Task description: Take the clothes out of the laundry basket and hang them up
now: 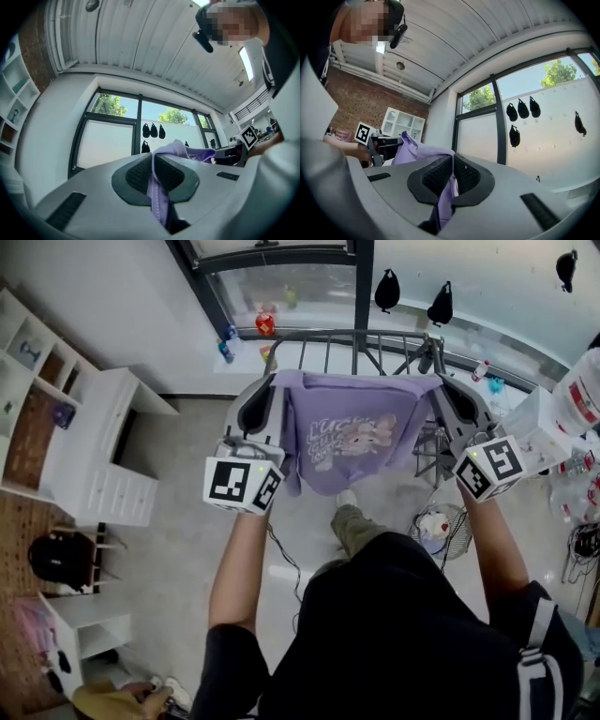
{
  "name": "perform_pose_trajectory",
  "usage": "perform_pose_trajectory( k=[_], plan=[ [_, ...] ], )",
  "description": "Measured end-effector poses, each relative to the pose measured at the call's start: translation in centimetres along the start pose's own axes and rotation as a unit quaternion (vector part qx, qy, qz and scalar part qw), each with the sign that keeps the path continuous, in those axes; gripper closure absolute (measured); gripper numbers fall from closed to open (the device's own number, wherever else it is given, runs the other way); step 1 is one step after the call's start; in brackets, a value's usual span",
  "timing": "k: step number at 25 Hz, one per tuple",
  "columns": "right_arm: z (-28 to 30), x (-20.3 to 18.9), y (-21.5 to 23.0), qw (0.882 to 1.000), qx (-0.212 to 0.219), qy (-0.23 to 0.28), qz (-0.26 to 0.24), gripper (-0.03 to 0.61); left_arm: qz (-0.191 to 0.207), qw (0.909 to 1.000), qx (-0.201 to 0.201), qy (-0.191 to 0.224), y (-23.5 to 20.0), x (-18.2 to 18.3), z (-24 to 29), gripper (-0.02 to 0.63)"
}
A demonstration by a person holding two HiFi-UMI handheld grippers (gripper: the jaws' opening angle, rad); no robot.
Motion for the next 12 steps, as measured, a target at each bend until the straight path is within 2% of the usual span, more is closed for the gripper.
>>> perform_pose_trajectory(
  k=[6, 12],
  plan=[
    [8.0, -1.5, -1.4, 0.999, 0.048, 0.001, 0.004, 0.572, 0.018, 0.9982, 0.051, -0.025, -7.3, -1.9, 1.2, 0.598],
    [15.5, -3.4, 0.5, 0.998, 0.066, -0.009, 0.017, 0.572, 0.029, 0.9951, 0.074, -0.058, -13.3, -4.9, 5.6, 0.598]
  ],
)
Point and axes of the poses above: the fingertips, and each gripper's own axes: z forward along the fingers, y to its right, x out of its top, the point moved 2 cm from there along -z, backward along the fingers, and after that the axes turned 4 degrees about -y, right-handed, at the moved point
